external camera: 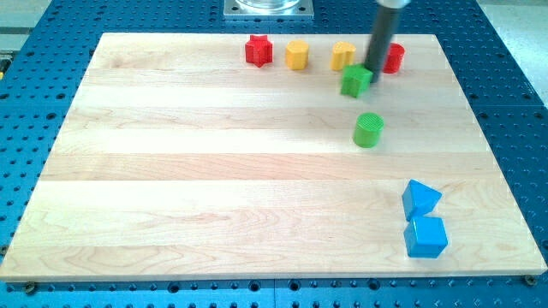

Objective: Slide the green star at the bottom left side of the red star

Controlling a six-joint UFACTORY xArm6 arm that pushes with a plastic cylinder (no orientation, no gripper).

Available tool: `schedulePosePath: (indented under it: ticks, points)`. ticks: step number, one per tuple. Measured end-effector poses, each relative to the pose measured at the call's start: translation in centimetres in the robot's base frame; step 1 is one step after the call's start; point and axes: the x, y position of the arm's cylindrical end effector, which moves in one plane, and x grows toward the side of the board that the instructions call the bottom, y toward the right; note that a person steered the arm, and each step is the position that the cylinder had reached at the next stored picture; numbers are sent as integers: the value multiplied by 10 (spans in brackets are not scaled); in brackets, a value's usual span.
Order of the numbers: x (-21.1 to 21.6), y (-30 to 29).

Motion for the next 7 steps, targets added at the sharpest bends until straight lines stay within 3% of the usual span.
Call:
schedulePosePath:
  ticks: [1, 2, 4, 5, 6, 7]
  points:
    - [22, -36]
    - [38, 4]
    - [64, -138]
    - [111, -105]
    - [98, -171]
    - [43, -194]
